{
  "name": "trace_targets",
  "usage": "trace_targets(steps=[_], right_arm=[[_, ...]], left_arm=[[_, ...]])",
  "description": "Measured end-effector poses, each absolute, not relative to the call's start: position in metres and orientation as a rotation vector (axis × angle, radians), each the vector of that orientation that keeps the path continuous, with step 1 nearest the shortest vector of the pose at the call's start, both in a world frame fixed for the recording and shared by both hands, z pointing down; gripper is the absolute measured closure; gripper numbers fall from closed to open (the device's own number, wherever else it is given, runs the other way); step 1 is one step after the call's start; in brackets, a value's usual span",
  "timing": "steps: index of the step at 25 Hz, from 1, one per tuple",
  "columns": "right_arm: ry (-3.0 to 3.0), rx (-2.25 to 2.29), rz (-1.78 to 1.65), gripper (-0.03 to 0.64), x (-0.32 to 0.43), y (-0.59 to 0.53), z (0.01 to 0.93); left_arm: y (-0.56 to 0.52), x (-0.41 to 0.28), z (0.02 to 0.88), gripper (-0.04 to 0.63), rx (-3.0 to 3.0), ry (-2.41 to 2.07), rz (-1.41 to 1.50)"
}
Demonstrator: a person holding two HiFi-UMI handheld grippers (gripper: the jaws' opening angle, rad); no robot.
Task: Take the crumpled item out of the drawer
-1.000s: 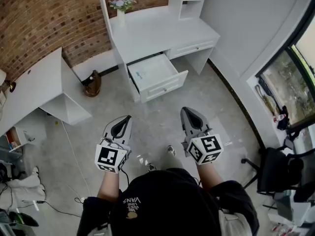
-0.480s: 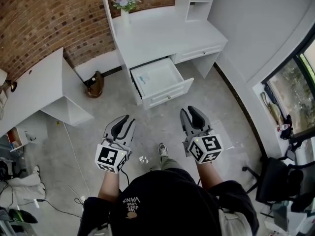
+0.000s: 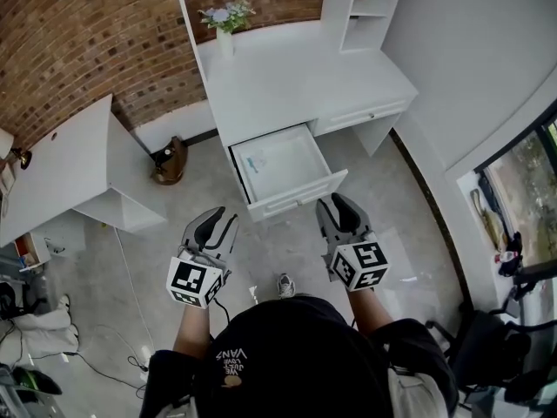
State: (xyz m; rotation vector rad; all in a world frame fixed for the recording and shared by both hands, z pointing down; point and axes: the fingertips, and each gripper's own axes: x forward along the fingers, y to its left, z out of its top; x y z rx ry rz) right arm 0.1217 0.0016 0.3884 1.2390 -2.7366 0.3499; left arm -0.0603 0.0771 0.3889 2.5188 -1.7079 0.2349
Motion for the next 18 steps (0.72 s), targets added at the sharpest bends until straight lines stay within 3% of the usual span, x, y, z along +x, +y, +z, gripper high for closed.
trace_targets(steps=[18], right_arm=[[-2.680, 1.107, 0.373, 0.494, 0.078, -0.133, 0.437]], left_arm=[[-0.053, -0.088, 0.425, 0.499, 2.451, -1.713, 0.260]])
